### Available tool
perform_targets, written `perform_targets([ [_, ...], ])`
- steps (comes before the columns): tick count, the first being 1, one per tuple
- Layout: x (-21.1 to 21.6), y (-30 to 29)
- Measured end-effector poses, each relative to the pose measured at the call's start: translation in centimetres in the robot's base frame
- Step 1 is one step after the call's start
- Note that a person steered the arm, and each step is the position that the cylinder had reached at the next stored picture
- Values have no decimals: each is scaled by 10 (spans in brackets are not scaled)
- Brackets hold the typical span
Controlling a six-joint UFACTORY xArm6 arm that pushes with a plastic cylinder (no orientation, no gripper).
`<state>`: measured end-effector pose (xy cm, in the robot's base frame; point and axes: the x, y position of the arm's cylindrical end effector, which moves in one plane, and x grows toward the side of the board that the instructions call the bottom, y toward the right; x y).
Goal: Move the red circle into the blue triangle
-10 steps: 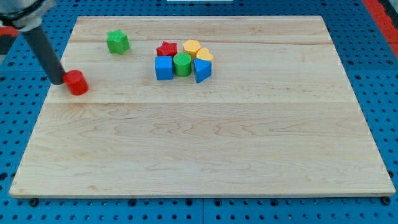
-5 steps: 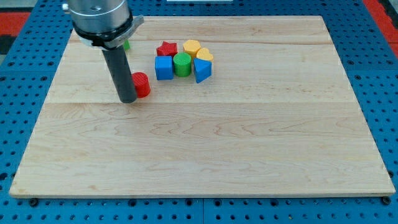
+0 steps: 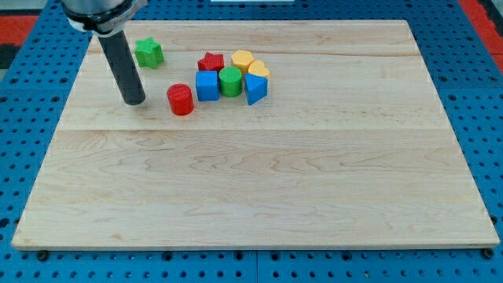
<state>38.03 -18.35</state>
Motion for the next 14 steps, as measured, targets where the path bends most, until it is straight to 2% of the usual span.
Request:
perform_targets([
  [3, 2, 32],
  [5, 32, 54],
  [7, 11, 8],
  [10, 7, 62],
  [14, 56, 104],
])
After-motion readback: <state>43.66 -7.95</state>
